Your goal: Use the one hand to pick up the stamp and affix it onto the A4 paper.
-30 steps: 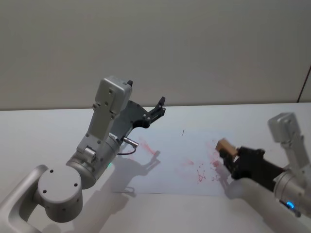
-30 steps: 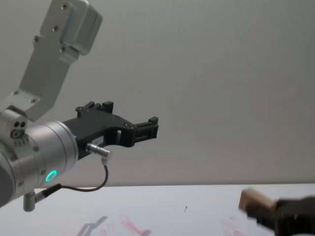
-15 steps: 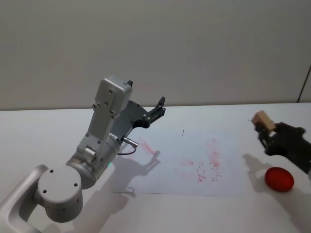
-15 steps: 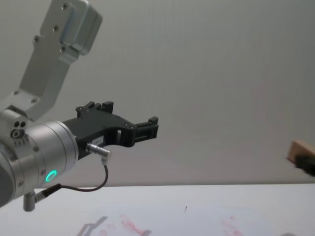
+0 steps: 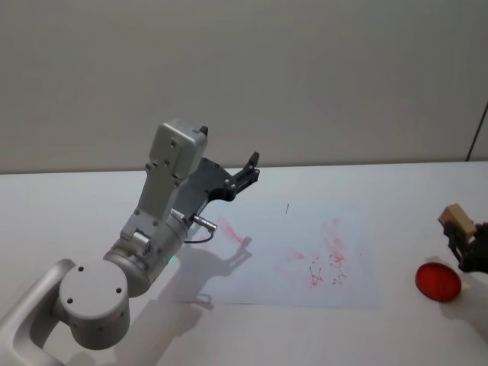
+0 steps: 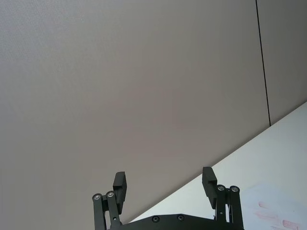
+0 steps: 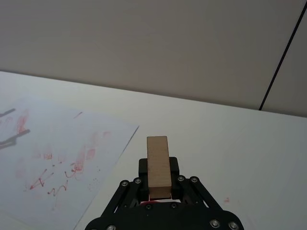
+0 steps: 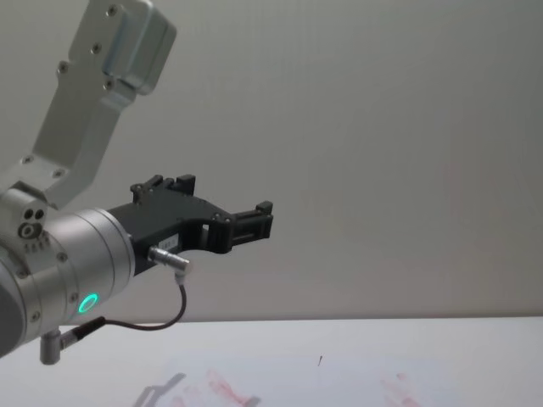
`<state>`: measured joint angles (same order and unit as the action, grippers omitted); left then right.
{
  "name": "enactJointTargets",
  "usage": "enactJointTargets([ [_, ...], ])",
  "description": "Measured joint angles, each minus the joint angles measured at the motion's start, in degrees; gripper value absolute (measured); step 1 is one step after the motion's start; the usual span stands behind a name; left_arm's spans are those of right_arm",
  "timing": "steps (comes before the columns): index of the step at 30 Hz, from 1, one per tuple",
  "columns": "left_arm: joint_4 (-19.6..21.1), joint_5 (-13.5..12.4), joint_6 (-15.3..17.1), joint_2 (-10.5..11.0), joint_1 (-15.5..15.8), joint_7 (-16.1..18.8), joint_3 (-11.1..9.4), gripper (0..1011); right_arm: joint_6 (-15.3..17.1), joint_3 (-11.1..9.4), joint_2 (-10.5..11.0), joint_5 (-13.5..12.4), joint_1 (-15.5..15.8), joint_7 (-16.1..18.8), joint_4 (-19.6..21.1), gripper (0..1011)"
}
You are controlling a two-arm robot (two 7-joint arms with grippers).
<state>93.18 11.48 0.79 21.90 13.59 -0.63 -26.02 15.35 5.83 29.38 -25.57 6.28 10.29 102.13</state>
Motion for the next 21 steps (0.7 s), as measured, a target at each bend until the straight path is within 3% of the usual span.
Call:
enactJointTargets([
  [8, 0.0, 0.0, 0.0, 0.0, 0.0, 0.0, 0.0, 1001, 1.5, -0.4, 1.2, 0.1, 1.2, 0.9, -0.5, 217],
  [21, 0.0, 0.0, 0.0, 0.0, 0.0, 0.0, 0.0, 1001, 3.8, 0.5, 1.3, 2.3, 1.2, 2.7, -1.8, 217],
])
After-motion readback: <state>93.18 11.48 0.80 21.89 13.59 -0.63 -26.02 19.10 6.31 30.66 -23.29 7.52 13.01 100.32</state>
